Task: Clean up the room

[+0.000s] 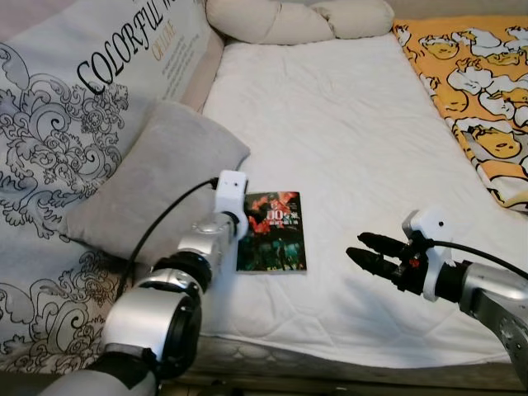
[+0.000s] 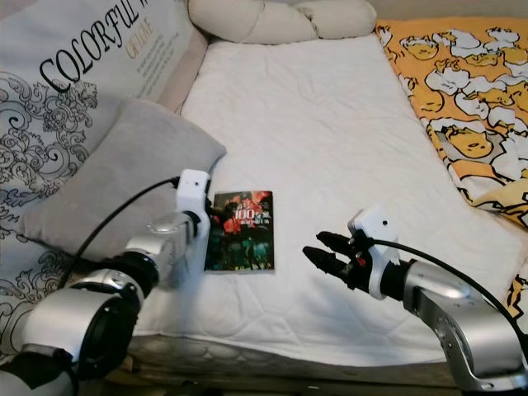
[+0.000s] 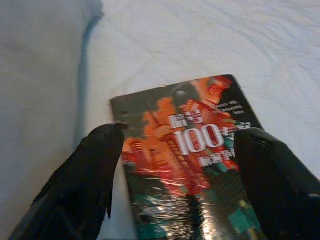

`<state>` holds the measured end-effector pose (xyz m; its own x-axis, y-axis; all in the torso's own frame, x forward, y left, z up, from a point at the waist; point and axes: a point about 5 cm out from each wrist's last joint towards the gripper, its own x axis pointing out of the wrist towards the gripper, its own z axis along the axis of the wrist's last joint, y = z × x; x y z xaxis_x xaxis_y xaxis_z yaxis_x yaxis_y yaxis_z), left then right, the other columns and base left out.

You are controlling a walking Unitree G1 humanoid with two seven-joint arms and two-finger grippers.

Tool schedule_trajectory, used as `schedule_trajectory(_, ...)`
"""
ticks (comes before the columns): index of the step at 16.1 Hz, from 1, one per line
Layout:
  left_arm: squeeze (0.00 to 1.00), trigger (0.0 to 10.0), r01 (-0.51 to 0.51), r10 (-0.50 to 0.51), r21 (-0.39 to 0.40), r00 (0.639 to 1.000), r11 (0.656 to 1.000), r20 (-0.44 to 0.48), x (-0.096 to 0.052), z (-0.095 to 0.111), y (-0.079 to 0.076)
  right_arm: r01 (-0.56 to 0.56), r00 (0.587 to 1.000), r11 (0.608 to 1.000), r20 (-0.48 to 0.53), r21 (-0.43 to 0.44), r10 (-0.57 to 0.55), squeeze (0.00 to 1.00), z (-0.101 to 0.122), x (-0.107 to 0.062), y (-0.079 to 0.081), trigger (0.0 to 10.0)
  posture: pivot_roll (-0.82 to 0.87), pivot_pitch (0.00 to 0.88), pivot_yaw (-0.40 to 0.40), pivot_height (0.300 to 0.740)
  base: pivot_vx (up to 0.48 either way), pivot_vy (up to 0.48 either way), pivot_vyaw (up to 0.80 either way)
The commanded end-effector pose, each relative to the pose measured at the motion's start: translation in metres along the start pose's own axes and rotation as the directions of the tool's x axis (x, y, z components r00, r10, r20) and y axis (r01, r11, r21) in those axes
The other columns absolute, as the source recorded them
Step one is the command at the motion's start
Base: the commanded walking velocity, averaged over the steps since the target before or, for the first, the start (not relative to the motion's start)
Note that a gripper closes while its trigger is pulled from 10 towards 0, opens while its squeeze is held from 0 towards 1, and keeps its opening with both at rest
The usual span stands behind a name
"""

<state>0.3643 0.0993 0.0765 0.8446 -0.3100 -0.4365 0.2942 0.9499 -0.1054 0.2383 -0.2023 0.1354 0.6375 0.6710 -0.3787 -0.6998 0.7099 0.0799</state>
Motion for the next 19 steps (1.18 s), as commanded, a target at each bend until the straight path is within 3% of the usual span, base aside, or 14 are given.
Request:
schedule_trajectory(1,1.0,10.0,0.004,-0.004,0.024,1.0,1.0,-0.002,-0.001,-0.002,0.003,-0.012,1.0,1.0,0.006,-0.019,0.012,0.0,0.002,0.003,0.001,10.0,-0.22,0.0,0.093,0.74,0.0,0.0,0.0)
schedule_trajectory(4,1.0,10.0,0.135,-0.145,0.096,0.985,0.986,0.096,-0.003,0.013,0.0,0.0,0.999,1.0,0.046,-0.028,0.001,0.0,0.006,0.012,0.001,10.0,-0.19,0.0,0.086,0.74,0.0,0.0,0.0)
schedule_trajectory(6,1.0,10.0,0.16,-0.171,0.08,0.969,0.984,0.176,-0.006,0.025,0.004,0.051,0.995,0.999,0.087,-0.004,-0.051,0.0,0.006,0.023,0.002,10.0,-0.16,0.0,0.081,0.74,0.0,0.0,0.0)
schedule_trajectory(9,0.76,10.0,0.169,-0.173,0.038,0.945,0.985,0.278,-0.017,0.033,0.015,0.119,0.98,0.99,0.149,0.076,-0.13,0.0,0.007,0.038,0.005,10.0,-0.13,0.0,0.073,0.74,0.0,0.0,0.0)
schedule_trajectory(10,0.64,10.0,0.153,-0.151,0.021,0.927,0.988,0.343,-0.031,0.034,0.019,0.187,0.967,0.979,0.158,0.084,-0.198,0.0,0.007,0.045,0.002,10.0,-0.12,0.0,0.069,0.74,0.0,0.0,0.0)
schedule_trajectory(12,0.64,10.0,0.099,-0.102,0.028,0.903,0.995,0.418,-0.053,0.035,0.02,0.278,0.942,0.955,0.166,0.101,-0.291,0.0,0.006,0.051,-0.002,10.0,-0.11,0.0,0.063,0.74,0.0,0.0,0.0)
schedule_trajectory(13,0.64,10.0,0.088,-0.094,0.034,0.9,0.996,0.425,-0.056,0.035,0.02,0.289,0.938,0.951,0.167,0.108,-0.304,0.0,0.005,0.051,-0.002,10.0,-0.11,0.0,0.063,0.74,0.0,0.0,0.0)
schedule_trajectory(16,0.65,10.0,-0.009,-0.012,0.049,0.912,0.999,0.41,-0.088,0.016,0.023,0.4,0.89,0.9,0.159,0.172,-0.426,0.0,-0.002,0.063,0.001,10.0,-0.08,0.0,0.035,0.74,0.0,0.0,0.0)
schedule_trajectory(19,0.65,10.0,-0.068,0.048,0.039,0.925,0.997,0.378,-0.096,0.005,0.028,0.416,0.883,0.892,0.156,0.177,-0.443,0.0,-0.004,0.071,0.009,10.0,-0.08,0.0,0.033,0.74,0.0,-0.215,0.0)
